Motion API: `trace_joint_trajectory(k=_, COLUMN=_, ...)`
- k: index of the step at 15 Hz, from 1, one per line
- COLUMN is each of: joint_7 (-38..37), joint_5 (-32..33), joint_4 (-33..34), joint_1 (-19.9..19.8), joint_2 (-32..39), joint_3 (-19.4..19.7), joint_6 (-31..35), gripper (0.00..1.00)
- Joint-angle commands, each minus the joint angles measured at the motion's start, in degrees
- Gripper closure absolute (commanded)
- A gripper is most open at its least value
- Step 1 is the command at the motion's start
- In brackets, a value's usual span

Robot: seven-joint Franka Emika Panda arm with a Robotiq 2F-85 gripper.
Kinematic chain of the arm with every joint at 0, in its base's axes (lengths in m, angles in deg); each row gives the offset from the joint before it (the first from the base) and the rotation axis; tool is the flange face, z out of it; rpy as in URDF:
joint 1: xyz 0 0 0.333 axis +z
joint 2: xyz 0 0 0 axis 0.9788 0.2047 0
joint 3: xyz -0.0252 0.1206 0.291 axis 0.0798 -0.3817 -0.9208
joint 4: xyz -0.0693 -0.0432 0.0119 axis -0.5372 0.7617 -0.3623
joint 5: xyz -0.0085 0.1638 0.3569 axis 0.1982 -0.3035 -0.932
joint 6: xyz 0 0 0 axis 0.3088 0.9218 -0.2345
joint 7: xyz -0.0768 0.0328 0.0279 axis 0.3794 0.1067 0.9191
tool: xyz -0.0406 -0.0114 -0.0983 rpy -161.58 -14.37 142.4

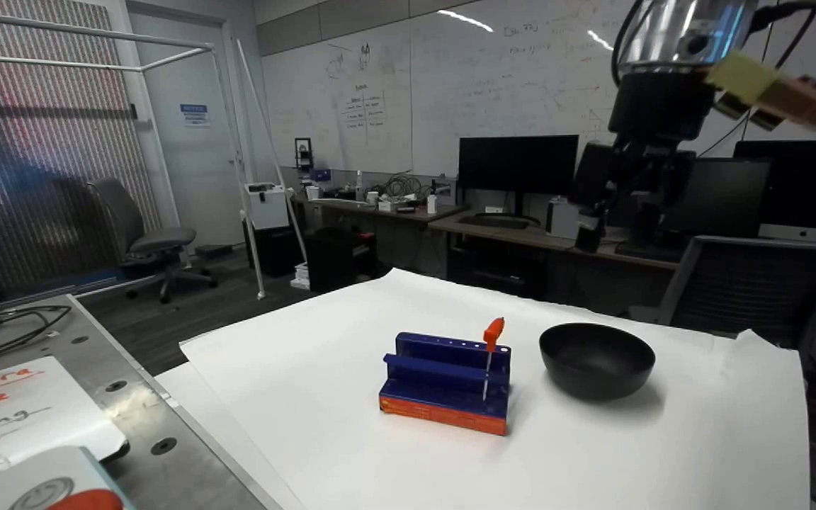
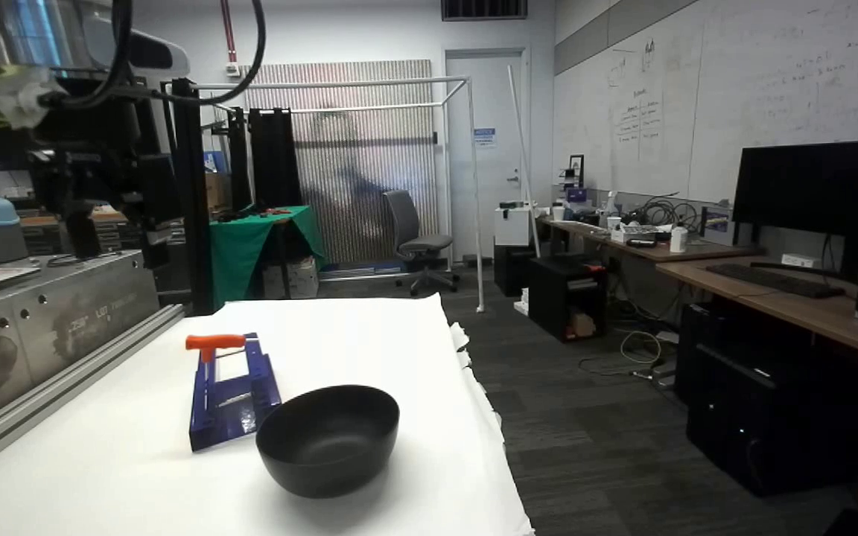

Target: Pick up the orange object and put it in the black bowl.

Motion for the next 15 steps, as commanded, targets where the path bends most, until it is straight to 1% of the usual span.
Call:
trace_joint_trajectory(k=1, joint_7=-15.57, joint_5=6.16, joint_4=7.56, joint_1=-2.22, joint_2=12.15, joint_3=-4.07, joint_6=2.78, gripper=0.00)
trace_joint_trajectory(k=2, joint_7=-20.05, joint_5=7.89, joint_4=9.72, joint_1=-3.34, joint_2=15.53, joint_3=-5.67, joint_6=2.91, gripper=0.00)
trace_joint_trajectory(k=3, joint_7=-24.62, joint_5=9.95, joint_4=12.47, joint_1=-3.23, joint_2=18.90, joint_3=-5.93, joint_6=1.98, gripper=0.00)
trace_joint_trajectory(k=4, joint_7=-29.08, joint_5=12.08, joint_4=15.00, joint_1=-1.19, joint_2=21.77, joint_3=-4.26, joint_6=0.91, gripper=0.00)
trace_joint_trajectory(k=5, joint_7=-32.92, joint_5=13.24, joint_4=17.93, joint_1=-0.23, joint_2=24.85, joint_3=-3.57, joint_6=-0.94, gripper=0.00)
trace_joint_trajectory(k=7, joint_7=-38.65, joint_5=13.15, joint_4=23.55, joint_1=1.76, joint_2=30.53, joint_3=-1.68, joint_6=-4.03, gripper=0.00)
trace_joint_trajectory(k=8, joint_7=-40.76, joint_5=11.98, joint_4=26.03, joint_1=2.63, joint_2=32.81, joint_3=-0.76, joint_6=-5.55, gripper=0.00)
trace_joint_trajectory(k=10, joint_7=-42.30, joint_5=9.74, joint_4=30.36, joint_1=4.02, joint_2=36.77, joint_3=0.82, joint_6=-7.91, gripper=0.00)
trace_joint_trajectory(k=14, joint_7=-43.08, joint_5=5.33, joint_4=35.28, joint_1=5.50, joint_2=41.35, joint_3=3.03, joint_6=-8.61, gripper=0.00)
trace_joint_trajectory(k=15, joint_7=-43.36, joint_5=4.78, joint_4=36.28, joint_1=5.90, joint_2=42.21, joint_3=3.58, joint_6=-8.80, gripper=0.25)
